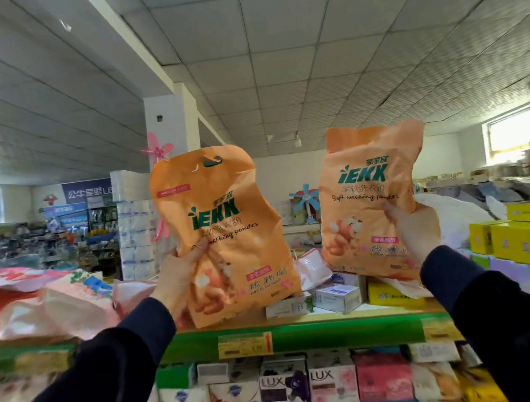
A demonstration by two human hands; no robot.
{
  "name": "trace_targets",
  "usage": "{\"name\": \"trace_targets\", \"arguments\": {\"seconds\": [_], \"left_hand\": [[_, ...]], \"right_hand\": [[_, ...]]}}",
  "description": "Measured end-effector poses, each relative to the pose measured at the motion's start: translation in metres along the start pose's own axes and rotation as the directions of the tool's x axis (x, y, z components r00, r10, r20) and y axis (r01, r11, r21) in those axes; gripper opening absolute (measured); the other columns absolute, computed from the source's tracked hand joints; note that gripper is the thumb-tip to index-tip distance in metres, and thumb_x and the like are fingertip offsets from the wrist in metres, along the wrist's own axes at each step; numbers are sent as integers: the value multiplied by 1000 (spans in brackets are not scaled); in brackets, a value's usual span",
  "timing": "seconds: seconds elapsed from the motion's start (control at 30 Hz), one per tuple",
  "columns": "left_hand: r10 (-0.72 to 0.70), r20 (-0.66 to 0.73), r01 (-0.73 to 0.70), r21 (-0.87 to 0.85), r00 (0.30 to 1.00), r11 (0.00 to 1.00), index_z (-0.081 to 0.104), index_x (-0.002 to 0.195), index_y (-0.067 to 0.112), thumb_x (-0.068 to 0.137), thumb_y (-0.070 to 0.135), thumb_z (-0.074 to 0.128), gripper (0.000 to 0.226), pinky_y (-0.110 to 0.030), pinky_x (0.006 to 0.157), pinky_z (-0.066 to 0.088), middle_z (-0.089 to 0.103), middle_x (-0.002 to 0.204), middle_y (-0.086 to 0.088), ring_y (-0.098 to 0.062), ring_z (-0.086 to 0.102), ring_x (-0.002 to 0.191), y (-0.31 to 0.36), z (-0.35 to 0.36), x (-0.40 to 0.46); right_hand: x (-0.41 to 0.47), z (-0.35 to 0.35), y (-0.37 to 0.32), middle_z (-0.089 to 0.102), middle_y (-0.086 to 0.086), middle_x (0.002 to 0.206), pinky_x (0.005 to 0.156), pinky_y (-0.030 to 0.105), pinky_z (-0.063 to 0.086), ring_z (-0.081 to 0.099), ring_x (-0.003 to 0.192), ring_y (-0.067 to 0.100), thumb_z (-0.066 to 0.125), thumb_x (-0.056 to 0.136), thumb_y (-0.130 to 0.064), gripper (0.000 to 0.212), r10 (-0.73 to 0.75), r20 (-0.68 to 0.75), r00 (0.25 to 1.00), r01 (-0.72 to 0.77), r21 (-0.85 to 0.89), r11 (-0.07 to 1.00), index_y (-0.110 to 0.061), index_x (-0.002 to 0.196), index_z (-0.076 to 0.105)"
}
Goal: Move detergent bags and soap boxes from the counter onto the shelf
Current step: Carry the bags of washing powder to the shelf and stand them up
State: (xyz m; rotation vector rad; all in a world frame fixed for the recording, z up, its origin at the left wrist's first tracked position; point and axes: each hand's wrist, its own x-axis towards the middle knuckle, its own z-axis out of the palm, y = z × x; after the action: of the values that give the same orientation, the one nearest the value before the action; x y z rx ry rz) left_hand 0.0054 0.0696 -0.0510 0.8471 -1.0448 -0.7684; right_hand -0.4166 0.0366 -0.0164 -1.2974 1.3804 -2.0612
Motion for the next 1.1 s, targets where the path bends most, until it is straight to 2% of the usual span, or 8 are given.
{"name": "trace_targets", "arguments": {"seconds": [0.2, 0.33, 0.47, 0.63, 0.7, 0.8, 0.93, 1.1], "left_hand": [[203, -159, -195, 66, 966, 979, 71, 101, 14, 81, 36, 82, 32, -44, 82, 59, 80, 89, -9, -32, 77, 85, 23, 28, -22], [292, -248, -251, 184, 924, 950, 72, 93, 19, 81, 40, 83, 26, -45, 83, 60, 80, 84, -3, -30, 77, 84, 51, 37, -43], [323, -370, -240, 253, 871, 937, 75, 96, 13, 67, 52, 83, 50, -55, 88, 58, 79, 92, -13, -35, 76, 88, 80, 32, -83], [417, -537, -221, 391, 733, 893, 71, 87, 25, 76, 49, 82, 28, -52, 91, 58, 78, 95, -7, -30, 75, 90, 112, 5, -156], [451, -580, -213, 433, 678, 876, 71, 90, 25, 78, 49, 80, 28, -52, 94, 57, 78, 99, -7, -30, 74, 94, 123, -12, -188], [487, -655, -144, 506, 578, 851, 71, 106, 14, 79, 56, 77, 50, -54, 100, 53, 75, 107, -15, -40, 70, 105, 142, -41, -247], [538, -706, -87, 567, 461, 819, 67, 122, 8, 82, 52, 78, 60, -46, 98, 53, 75, 108, -8, -30, 70, 103, 178, -78, -336], [650, -711, 31, 681, 268, 732, 76, 99, 17, 84, 42, 80, 29, -44, 91, 57, 80, 96, -2, -26, 75, 95, 236, -110, -467]], "right_hand": [[0, -5, -12, 72, 4, 81, 87, 51, 57, 70, 86, 34, 71, 83, -59, 36, -85, -46, 995, 88, 68, 994, -26, 70, 64], [11, -20, -40, 62, -21, 74, 83, 38, 49, 65, 77, 18, 79, 72, -63, 35, -100, -4, 995, 98, 240, 966, -35, 71, 57], [13, -30, -64, 73, -20, 65, 73, 29, 57, 72, 69, 9, 83, 69, -61, 34, -108, 184, 977, 28, 394, 919, -31, 78, 68], [-20, -16, -74, 79, -6, 74, 51, 29, 60, 76, 63, 14, 84, 77, -47, 30, -89, 436, 896, -168, 516, 840, -22, 86, 70], [-43, -5, -74, 79, 0, 75, 46, 32, 60, 77, 66, 21, 84, 80, -41, 32, -65, 545, 836, -294, 544, 786, -19, 97, 67], [-85, 17, -72, 79, 14, 100, 66, 51, 63, 78, 82, 36, 83, 80, -43, 55, -44, 736, 676, -491, 494, 718, -13, 122, 65], [-153, 52, -78, 79, 15, 98, 61, 48, 63, 78, 76, 36, 84, 78, -43, 55, -68, 868, 492, -644, 416, 642, -15, 120, 64], [-267, 97, -110, 80, 12, 90, 61, 51, 62, 78, 72, 33, 87, 72, -49, 63, -188, 954, 235, -746, 301, 594, -15, 121, 66]]}}
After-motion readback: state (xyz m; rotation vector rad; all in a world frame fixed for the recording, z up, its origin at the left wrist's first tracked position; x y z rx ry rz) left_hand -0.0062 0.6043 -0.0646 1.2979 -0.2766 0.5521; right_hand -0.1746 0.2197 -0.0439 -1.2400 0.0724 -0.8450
